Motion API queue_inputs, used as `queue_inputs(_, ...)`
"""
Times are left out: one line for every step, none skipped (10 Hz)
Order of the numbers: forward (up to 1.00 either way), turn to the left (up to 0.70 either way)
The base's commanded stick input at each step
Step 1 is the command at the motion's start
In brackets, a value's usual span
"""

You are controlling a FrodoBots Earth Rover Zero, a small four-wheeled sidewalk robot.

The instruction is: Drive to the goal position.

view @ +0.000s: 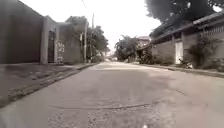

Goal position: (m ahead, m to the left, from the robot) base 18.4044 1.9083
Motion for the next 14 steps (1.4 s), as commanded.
queue_inputs(0.85, 0.01)
queue_inputs(0.85, 0.1)
queue_inputs(0.85, 0.11)
queue_inputs(0.85, 0.14)
queue_inputs(0.85, 0.17)
queue_inputs(0.85, 0.18)
queue_inputs(0.85, 0.16)
queue_inputs(0.85, 0.04)
queue_inputs(0.85, 0.0)
queue_inputs(0.85, 0.1)
queue_inputs(0.85, 0.09)
queue_inputs(0.85, 0.02)
queue_inputs(0.85, 0.0)
queue_inputs(0.85, -0.12)
